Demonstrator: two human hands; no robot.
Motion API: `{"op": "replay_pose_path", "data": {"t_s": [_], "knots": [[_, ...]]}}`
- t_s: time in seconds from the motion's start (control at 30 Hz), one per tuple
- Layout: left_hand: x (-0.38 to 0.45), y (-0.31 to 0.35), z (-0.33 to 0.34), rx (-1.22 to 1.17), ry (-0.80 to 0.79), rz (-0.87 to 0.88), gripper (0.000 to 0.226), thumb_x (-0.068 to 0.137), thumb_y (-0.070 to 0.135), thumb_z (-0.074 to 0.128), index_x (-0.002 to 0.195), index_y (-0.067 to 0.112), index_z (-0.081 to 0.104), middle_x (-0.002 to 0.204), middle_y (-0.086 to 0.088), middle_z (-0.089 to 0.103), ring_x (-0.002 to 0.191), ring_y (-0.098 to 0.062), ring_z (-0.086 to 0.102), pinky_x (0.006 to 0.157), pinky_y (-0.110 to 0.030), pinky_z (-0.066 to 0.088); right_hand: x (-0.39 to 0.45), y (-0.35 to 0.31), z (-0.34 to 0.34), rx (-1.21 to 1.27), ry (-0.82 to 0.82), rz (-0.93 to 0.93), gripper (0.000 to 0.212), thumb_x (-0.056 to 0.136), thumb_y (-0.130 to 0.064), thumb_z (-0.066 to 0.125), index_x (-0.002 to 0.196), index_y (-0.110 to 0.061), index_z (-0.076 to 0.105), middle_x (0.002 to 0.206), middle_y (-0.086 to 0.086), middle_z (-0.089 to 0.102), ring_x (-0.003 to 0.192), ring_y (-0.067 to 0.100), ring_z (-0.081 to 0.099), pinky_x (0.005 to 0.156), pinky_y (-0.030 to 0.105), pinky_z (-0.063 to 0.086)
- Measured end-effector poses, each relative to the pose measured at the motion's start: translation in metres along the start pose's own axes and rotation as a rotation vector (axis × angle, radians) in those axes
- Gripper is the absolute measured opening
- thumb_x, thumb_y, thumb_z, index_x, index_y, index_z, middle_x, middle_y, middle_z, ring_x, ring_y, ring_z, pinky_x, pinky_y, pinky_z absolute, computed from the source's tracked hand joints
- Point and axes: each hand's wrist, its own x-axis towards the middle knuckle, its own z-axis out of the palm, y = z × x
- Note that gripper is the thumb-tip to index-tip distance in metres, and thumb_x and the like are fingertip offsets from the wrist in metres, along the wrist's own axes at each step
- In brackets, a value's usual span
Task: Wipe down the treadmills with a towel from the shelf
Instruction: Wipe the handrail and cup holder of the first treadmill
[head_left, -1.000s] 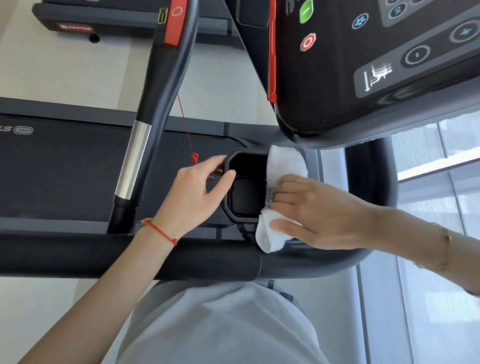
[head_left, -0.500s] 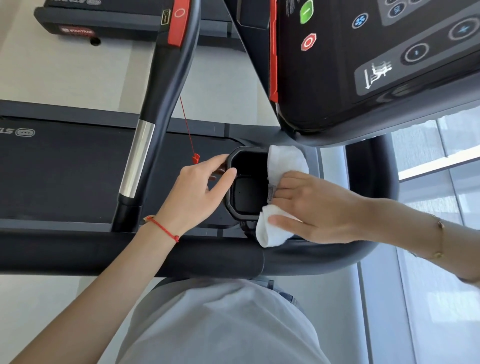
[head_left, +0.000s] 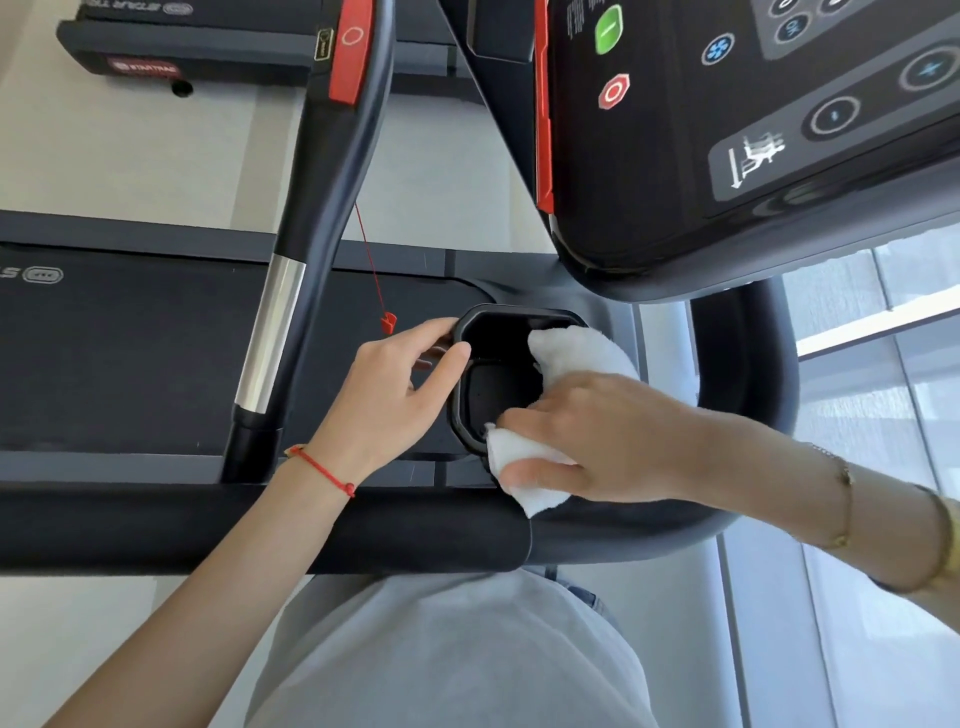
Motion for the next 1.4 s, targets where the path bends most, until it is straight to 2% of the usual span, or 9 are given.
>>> {"op": "replay_pose_path", "data": {"t_s": [0.2,0.4,0.6,0.73,0.87,1.0,1.17,1.27,1.4], "knots": [[-0.002,-0.001,0.002,-0.016,0.032,0.02,0.03,0.099,0.03,0.056,0.127,0.024,0.065,0.098,0.043,0.061,0.1,0.014,0.061,0.081,-0.001,0.044,-0.019,0.023,0.001,-0.225,-0.004,-0.053,0.067,0.098,-0.065,0.014,0.112,-0.022,0.064,0.1,-0.006,0.068,0.112,0.02,0.052,0.118,0.034,0.017],[-0.002,0.002,0.0,-0.031,0.018,-0.011,0.028,0.098,0.032,0.057,0.124,0.026,0.066,0.099,0.034,0.066,0.099,0.012,0.062,0.066,-0.002,0.043,-0.012,0.017,0.023,-0.099,0.263,-0.038,0.057,0.098,-0.059,0.039,0.08,-0.011,0.065,0.07,-0.001,0.064,0.073,0.023,0.052,0.091,0.034,0.041],[-0.005,0.006,0.001,0.008,-0.001,-0.012,0.029,0.099,0.033,0.055,0.125,0.026,0.065,0.098,0.027,0.067,0.095,0.008,0.063,0.055,-0.008,0.042,-0.019,0.007,0.018,0.143,0.836,0.196,0.046,0.094,-0.041,0.057,0.078,0.0,0.069,0.064,0.008,0.059,0.065,0.028,0.054,0.075,0.034,0.046],[-0.005,0.008,0.0,0.001,-0.033,-0.059,0.031,0.101,0.031,0.05,0.129,0.026,0.063,0.092,0.033,0.065,0.093,0.013,0.061,0.07,-0.01,0.049,-0.005,0.012,-0.01,-0.032,1.123,0.262,0.046,0.097,-0.041,0.056,0.081,0.0,0.07,0.067,0.008,0.063,0.069,0.024,0.054,0.071,0.03,0.046],[-0.005,0.009,-0.001,-0.041,-0.039,-0.088,0.029,0.104,0.029,0.043,0.118,0.046,0.061,0.054,0.014,0.054,0.048,-0.004,0.046,0.052,-0.012,0.038,0.023,0.017,-0.015,-0.236,0.904,0.204,0.048,0.097,-0.047,0.052,0.093,-0.003,0.071,0.079,0.007,0.068,0.074,0.026,0.065,0.069,0.037,0.052],[-0.006,0.015,-0.003,-0.058,-0.059,-0.122,0.04,0.104,0.031,0.038,0.099,0.068,0.052,0.069,-0.023,0.057,0.054,-0.029,0.044,0.059,-0.036,0.042,0.03,0.02,-0.001,-0.168,0.513,0.285,0.058,0.098,-0.048,0.048,0.135,-0.003,0.051,0.121,0.01,0.063,0.112,0.029,0.059,0.095,0.038,0.047],[-0.006,0.012,-0.001,-0.024,-0.069,-0.129,0.031,0.103,0.035,0.037,0.116,0.048,0.062,0.082,-0.025,0.064,0.071,-0.035,0.057,0.067,-0.033,0.045,0.018,0.016,0.003,-0.111,0.589,0.238,0.048,0.094,-0.019,0.062,0.138,-0.004,0.05,0.124,0.01,0.063,0.117,0.028,0.058,0.11,0.037,0.039],[-0.008,0.015,0.0,-0.024,-0.062,-0.138,0.03,0.102,0.036,0.038,0.115,0.031,0.065,0.079,-0.022,0.064,0.073,-0.036,0.057,0.073,-0.041,0.045,0.015,0.009,-0.005,-0.048,0.696,0.356,0.045,0.09,-0.006,0.059,0.135,-0.009,0.055,0.109,0.006,0.068,0.099,0.026,0.064,0.089,0.029,0.048],[-0.006,0.013,-0.001,0.003,-0.07,-0.154,0.037,0.102,0.04,0.036,0.13,0.034,0.06,0.088,-0.019,0.07,0.08,-0.031,0.063,0.078,-0.033,0.047,0.016,0.006,-0.019,-0.05,0.75,0.409,0.043,0.096,-0.026,0.048,0.136,-0.012,0.053,0.106,0.003,0.068,0.088,0.024,0.065,0.067,0.033,0.052]]}}
